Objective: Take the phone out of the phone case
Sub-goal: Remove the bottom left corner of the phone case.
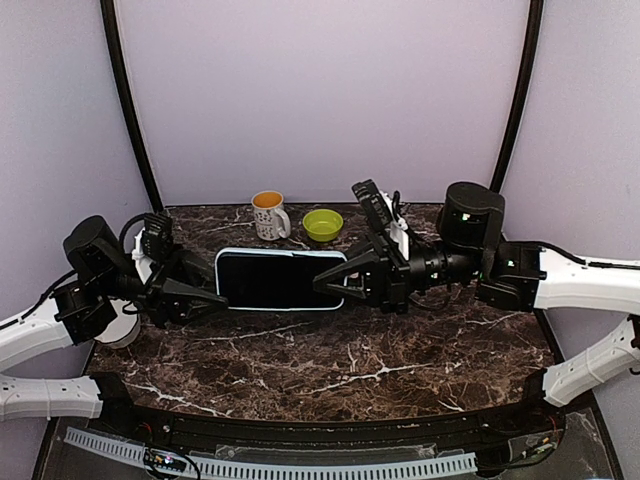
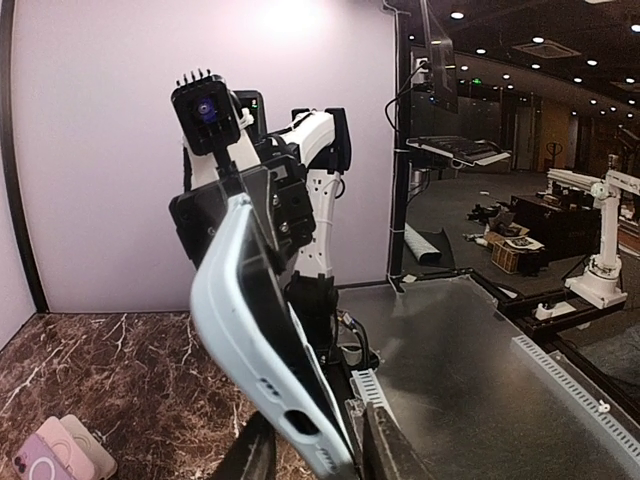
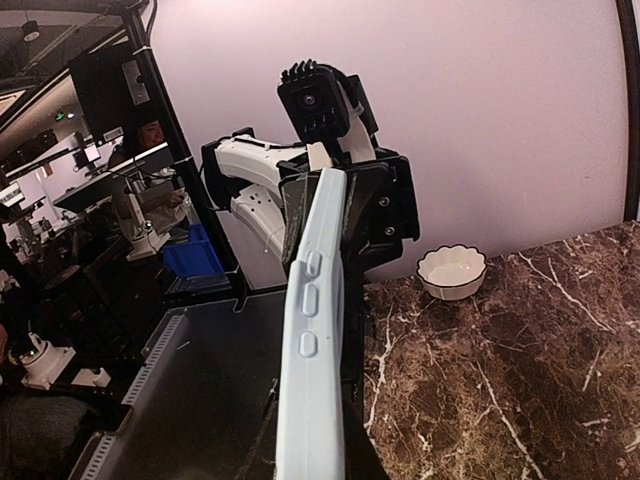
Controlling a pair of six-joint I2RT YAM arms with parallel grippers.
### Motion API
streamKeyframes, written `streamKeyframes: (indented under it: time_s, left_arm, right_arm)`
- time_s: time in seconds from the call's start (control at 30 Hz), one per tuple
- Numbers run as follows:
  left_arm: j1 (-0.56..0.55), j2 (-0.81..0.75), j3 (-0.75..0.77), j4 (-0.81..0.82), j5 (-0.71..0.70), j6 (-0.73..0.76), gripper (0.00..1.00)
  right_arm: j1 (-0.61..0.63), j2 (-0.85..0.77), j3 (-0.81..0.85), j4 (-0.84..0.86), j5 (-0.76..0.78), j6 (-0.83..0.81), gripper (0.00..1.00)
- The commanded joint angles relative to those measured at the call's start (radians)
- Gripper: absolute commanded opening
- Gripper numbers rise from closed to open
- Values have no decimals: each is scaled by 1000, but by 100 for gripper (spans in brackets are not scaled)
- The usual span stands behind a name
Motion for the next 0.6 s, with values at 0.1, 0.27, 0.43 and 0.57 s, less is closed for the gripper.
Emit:
streamKeyframes:
  time_s: [0.1, 0.27, 0.43, 0.57]
  left_arm:
    - [-10, -18, -10, 21, 51, 8, 36]
    - [-11, -25, -13, 21, 57, -5, 41]
    - [-13, -18, -17, 42, 65, -25, 39]
    - [-16, -14, -15, 62, 66, -42, 35]
  right_arm:
    - [-22, -10, 60, 114, -55, 17, 0]
    - [-28, -16, 63, 121, -58, 19, 0]
    - [-30, -6, 71, 133, -87, 26, 0]
    - [-29, 7, 73, 144, -111, 35, 0]
